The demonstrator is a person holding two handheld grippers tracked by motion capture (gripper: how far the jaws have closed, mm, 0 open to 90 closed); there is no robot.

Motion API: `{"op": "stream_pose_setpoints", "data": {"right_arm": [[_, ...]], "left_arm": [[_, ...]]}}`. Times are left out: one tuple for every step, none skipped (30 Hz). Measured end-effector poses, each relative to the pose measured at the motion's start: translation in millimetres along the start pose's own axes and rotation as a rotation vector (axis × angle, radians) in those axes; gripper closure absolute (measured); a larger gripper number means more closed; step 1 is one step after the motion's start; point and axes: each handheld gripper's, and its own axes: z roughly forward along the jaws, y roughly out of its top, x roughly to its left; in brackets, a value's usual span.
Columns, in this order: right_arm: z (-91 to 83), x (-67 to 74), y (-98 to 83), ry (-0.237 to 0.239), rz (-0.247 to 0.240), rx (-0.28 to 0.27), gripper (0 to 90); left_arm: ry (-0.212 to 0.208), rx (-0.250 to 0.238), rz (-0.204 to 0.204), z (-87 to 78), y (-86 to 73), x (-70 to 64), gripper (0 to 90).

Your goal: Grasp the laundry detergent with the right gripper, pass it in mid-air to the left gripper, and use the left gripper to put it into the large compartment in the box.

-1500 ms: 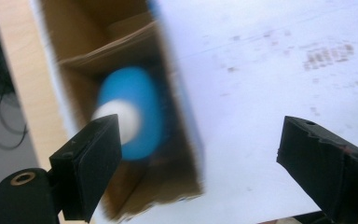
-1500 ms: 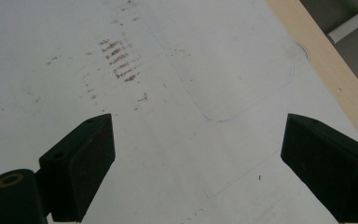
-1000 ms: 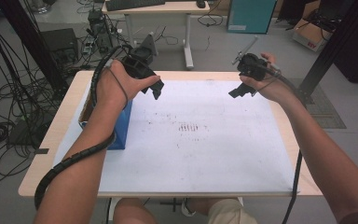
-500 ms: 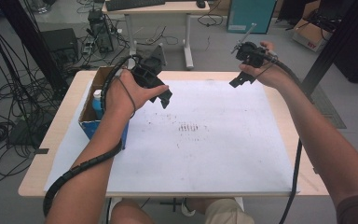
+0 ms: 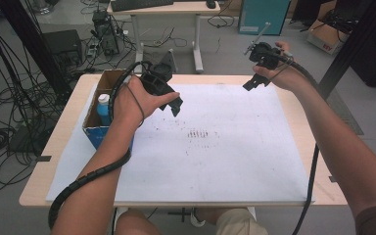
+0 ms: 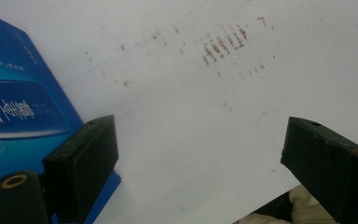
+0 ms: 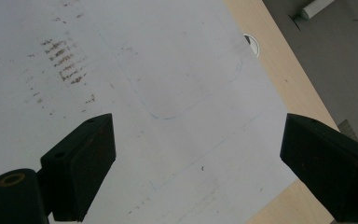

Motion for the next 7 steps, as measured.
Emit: {"op": "stream_pose_setpoints", "data": {"right_arm": [[-0.3,0.2,0.1,0.000,-0.003,0.001,10.4],[-0.4,0.8,0.1,-0.002,0.000,0.000,10.4],[-0.5,1.0,0.0,-0.001,-0.002,0.001,10.4],[-0.6,1.1,-0.3,-0.001,-0.006,0.001,10.4],[-0.8,1.6,-0.7,0.000,-0.002,0.000,10.4],[-0.9,1.9,-1.1,0.000,0.000,-0.001,10.4],[-0.8,2.2,-1.5,-0.001,0.000,-0.005,10.4]], "left_arm": [[-0.001,0.000,0.000,0.1,-0.2,0.1,11.0],[-0.001,-0.001,-0.001,0.2,-0.5,0.2,11.0],[0.003,-0.004,-0.002,0.2,-0.6,0.2,11.0],[0.003,-0.003,0.000,0.3,-0.8,0.4,11.1],[-0.001,-0.004,0.000,0.5,-1.1,0.4,11.1],[-0.009,-0.005,-0.001,0.7,-1.6,0.1,11.0],[-0.013,-0.007,0.000,1.0,-1.8,-0.1,11.0]]}}
